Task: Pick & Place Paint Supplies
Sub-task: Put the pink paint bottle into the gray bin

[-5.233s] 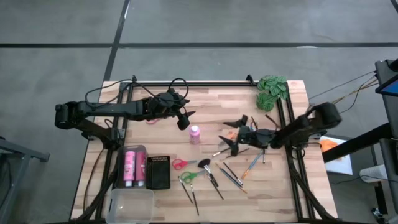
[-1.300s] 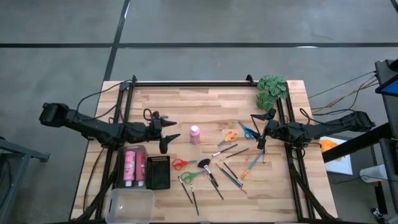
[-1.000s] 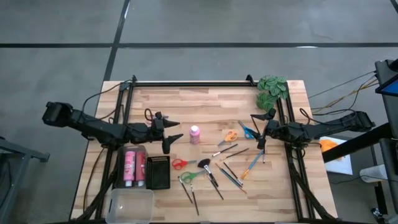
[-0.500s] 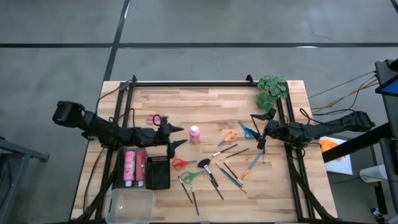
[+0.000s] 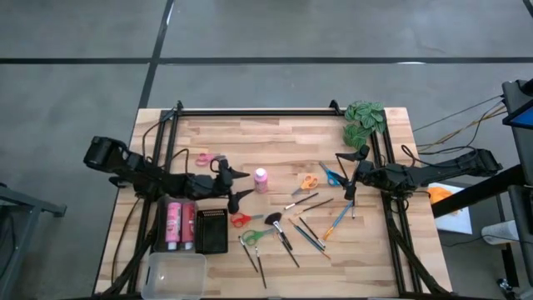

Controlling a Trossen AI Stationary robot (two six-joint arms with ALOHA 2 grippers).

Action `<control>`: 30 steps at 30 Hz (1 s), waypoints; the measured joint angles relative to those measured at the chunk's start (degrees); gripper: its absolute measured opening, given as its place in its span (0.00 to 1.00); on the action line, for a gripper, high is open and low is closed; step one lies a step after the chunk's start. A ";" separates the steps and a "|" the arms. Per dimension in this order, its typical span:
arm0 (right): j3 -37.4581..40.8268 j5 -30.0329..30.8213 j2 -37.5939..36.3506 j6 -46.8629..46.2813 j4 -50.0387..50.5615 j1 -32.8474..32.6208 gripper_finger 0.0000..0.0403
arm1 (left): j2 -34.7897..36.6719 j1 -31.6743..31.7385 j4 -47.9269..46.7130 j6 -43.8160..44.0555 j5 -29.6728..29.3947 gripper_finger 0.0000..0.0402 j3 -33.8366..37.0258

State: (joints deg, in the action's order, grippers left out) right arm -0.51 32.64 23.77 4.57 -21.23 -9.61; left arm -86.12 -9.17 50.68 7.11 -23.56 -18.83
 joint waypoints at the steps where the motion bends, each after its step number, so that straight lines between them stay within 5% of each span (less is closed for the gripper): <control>1: 0.00 0.00 0.00 0.10 0.00 0.00 0.82 | -0.49 0.32 0.12 0.14 -0.01 0.70 0.00; 13: 0.00 -0.02 -0.02 -0.01 0.00 -0.02 0.82 | -7.96 2.45 4.82 1.73 -0.77 0.71 -3.10; 23: 0.00 0.00 -0.02 0.10 0.00 -0.01 0.82 | -11.42 3.33 4.56 1.91 -0.86 0.90 -6.84; 30: 0.00 0.00 0.00 -0.03 0.00 -0.02 0.82 | -11.42 3.62 -2.08 -0.73 -0.63 0.93 -11.23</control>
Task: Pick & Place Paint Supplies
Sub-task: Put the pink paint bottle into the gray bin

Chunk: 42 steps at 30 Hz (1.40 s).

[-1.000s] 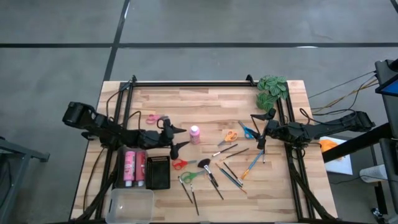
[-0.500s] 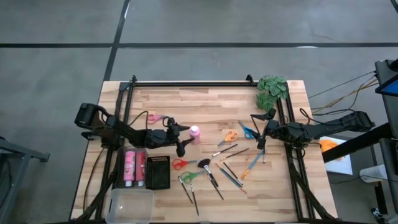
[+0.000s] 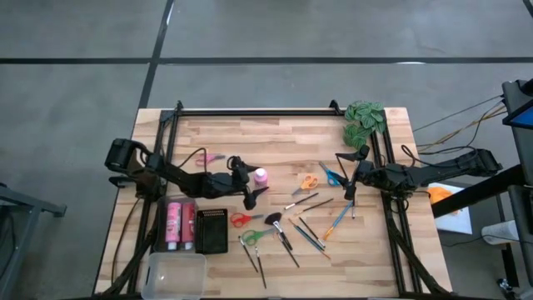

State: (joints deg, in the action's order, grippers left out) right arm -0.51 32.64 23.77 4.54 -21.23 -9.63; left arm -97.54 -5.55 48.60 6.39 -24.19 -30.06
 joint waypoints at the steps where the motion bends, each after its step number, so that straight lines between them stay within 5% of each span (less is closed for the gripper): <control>1: 0.00 0.00 0.00 0.09 0.00 0.02 0.82 | 0.00 0.18 -1.61 -0.02 0.01 0.93 -0.74; 11: 0.00 0.00 0.00 0.14 0.00 0.02 0.82 | 0.00 1.54 -5.20 1.11 0.21 0.86 -2.61; 26: 0.00 0.00 0.00 0.01 0.00 0.02 0.82 | 0.04 1.54 -5.18 1.16 1.20 0.46 -2.59; 36: 0.00 0.00 0.00 0.04 0.00 0.02 0.82 | 0.68 1.52 -5.14 1.34 1.54 0.46 -2.52; 42: 0.00 0.00 0.00 0.13 0.00 0.01 0.82 | 8.98 1.52 -14.14 3.34 1.38 0.46 -4.04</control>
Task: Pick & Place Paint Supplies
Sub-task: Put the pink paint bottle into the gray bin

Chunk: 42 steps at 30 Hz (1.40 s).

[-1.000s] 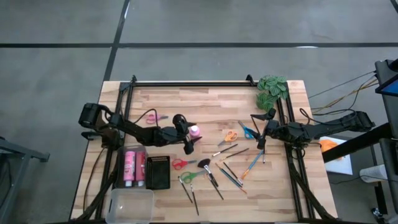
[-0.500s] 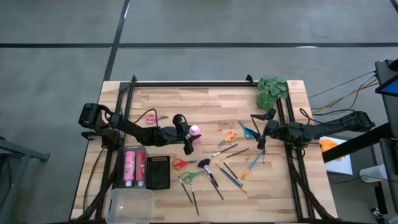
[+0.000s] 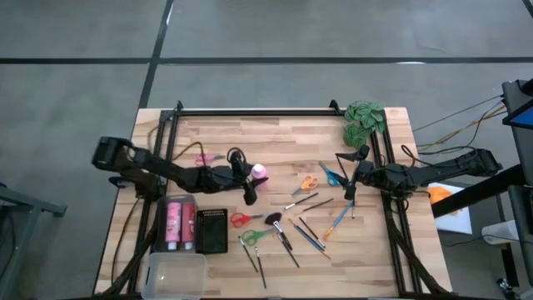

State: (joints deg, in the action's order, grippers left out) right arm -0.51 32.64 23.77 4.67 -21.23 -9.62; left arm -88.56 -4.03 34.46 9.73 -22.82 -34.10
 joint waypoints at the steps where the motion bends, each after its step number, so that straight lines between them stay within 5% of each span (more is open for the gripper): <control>1: 0.00 0.00 0.00 -0.06 0.00 0.01 0.82 | 2.20 0.00 -4.50 1.27 -0.28 0.46 -1.01; 7: 0.00 0.00 0.00 -0.07 0.02 -0.01 0.82 | 11.77 0.00 -40.57 14.22 -3.81 0.46 -13.78; 14: 0.00 -0.02 0.00 -0.08 0.02 0.01 0.82 | 12.79 -0.25 -75.93 34.95 -3.67 0.46 -29.68; 23: 0.00 -0.02 0.00 -0.09 0.02 0.00 0.82 | 12.75 -2.01 -108.27 72.43 9.26 0.46 -36.31; 30: 0.00 -0.02 0.00 0.01 0.01 -0.01 0.82 | 12.75 -9.69 -124.37 99.54 22.45 0.46 -36.07; 42: 0.00 -0.01 0.00 -0.02 0.02 0.01 0.82 | 18.21 -25.41 -123.32 118.63 28.37 0.46 -27.67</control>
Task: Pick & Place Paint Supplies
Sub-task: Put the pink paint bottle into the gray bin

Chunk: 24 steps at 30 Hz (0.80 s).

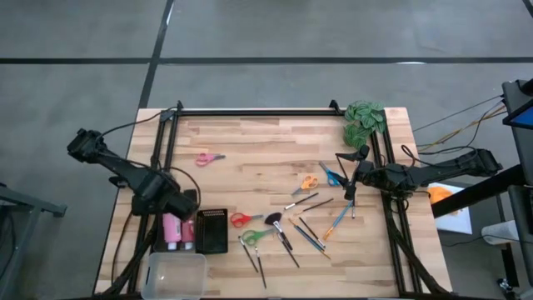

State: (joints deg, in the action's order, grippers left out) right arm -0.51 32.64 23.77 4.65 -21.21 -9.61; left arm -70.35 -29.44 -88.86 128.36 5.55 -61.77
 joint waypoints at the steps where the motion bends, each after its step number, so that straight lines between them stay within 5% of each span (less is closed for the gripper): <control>1: 0.00 -0.01 0.00 0.04 0.00 -0.02 0.82 | 0.68 -0.09 0.84 -1.66 0.06 0.46 0.96; 6: 0.00 0.01 0.00 0.02 0.00 0.00 0.82 | 3.26 -0.08 3.43 -9.69 0.24 0.46 5.97; 24: 0.00 0.01 -0.02 -0.03 0.00 0.00 0.82 | 7.41 0.87 24.78 -9.56 2.66 0.46 23.46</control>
State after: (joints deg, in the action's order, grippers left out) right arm -0.51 32.64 23.75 4.62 -21.21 -9.61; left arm -62.94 -28.56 -64.08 118.80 8.21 -38.30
